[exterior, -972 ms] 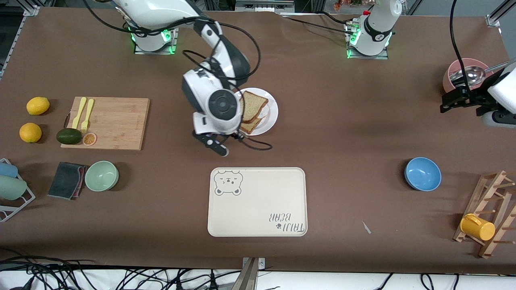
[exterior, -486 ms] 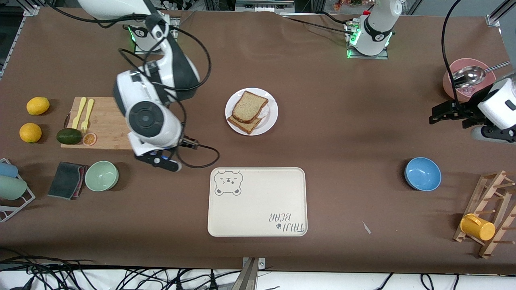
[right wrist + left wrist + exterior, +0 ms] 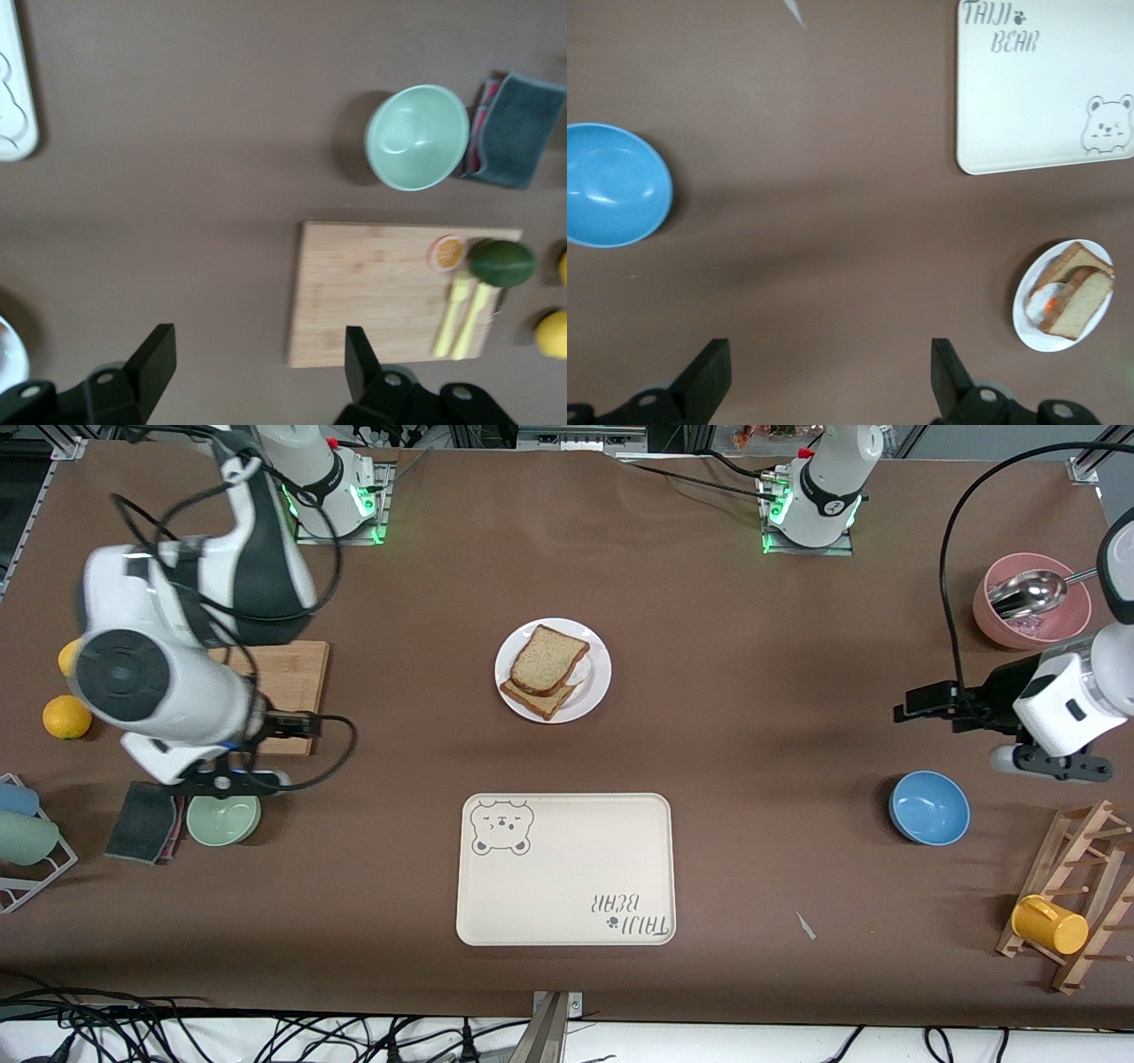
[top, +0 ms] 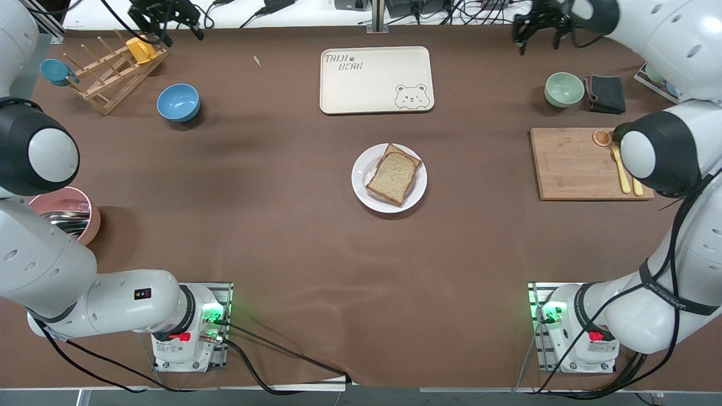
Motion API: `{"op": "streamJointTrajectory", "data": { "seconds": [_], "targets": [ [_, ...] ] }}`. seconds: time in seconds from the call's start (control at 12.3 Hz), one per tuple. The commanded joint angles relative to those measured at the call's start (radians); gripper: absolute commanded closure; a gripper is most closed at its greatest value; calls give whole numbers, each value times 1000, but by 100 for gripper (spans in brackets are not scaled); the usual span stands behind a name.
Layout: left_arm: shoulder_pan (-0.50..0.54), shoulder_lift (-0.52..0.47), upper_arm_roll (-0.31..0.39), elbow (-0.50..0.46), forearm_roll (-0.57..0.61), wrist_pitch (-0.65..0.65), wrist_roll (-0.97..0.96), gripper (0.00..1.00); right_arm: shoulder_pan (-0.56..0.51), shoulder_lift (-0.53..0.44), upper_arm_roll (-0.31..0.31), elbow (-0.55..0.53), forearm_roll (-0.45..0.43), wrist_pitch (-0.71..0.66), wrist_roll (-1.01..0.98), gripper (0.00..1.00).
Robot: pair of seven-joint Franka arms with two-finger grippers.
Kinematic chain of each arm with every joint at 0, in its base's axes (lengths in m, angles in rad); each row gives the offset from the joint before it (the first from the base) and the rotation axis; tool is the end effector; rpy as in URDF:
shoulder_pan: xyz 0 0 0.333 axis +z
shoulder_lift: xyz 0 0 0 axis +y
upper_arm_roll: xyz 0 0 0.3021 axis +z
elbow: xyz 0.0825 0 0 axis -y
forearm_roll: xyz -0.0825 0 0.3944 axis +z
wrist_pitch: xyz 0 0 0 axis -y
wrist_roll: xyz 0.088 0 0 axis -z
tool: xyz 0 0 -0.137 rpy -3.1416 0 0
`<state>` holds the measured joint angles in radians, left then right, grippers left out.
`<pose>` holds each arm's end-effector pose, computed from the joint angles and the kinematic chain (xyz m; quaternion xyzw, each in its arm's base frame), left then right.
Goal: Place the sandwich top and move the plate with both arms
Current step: 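Withdraw the right gripper while the left gripper reaches toward the plate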
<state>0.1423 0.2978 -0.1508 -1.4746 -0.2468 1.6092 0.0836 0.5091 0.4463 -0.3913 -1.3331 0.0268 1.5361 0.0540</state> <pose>0.6354 -0.0284 0.4573 0.9859 -0.0294 -0.0737 0.1471 0.6467 0.1202 0.4325 0.9912 0.0392 -0.0984 0.0794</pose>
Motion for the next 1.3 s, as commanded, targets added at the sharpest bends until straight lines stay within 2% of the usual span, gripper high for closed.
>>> {"op": "streamJointTrajectory", "data": {
  "seconds": [0.0,0.16,0.24,0.41,0.49,0.57,0.65,0.73,0.89,1.05,1.13,1.22],
  "targets": [
    [-6,44,-38,16,-89,41,7,0,8,-70,-130,-83,89,1,-213,14],
    [-9,104,-42,14,-205,54,8,0,8,-77,-214,-77,116,1,-337,14],
    [-12,135,-55,14,-250,66,8,0,8,-107,-248,-74,160,1,-388,14],
    [-27,196,-62,11,-331,89,18,3,8,-164,-285,-72,176,-7,-433,6],
    [-52,217,-62,8,-339,118,80,26,8,-172,-294,-69,165,-8,-434,6],
    [-90,224,-62,-2,-357,150,125,34,9,-179,-296,-69,148,-7,-436,6],
    [-122,231,-61,-4,-368,156,119,15,12,-179,-296,-69,140,-7,-436,6],
    [-136,241,-62,-19,-379,173,120,1,9,-178,-296,-70,151,2,-437,6],
    [-182,253,-79,-94,-452,278,168,1,-18,-169,-247,-74,133,24,-431,6],
    [-210,280,-84,-174,-566,363,337,1,-197,-187,-21,-92,125,30,-419,6],
    [-201,297,-84,-199,-619,362,426,1,-239,-189,20,-90,125,36,-419,6],
    [-199,299,-84,-246,-685,362,483,1,-247,-192,26,-92,125,36,-421,3]
  ]
}}
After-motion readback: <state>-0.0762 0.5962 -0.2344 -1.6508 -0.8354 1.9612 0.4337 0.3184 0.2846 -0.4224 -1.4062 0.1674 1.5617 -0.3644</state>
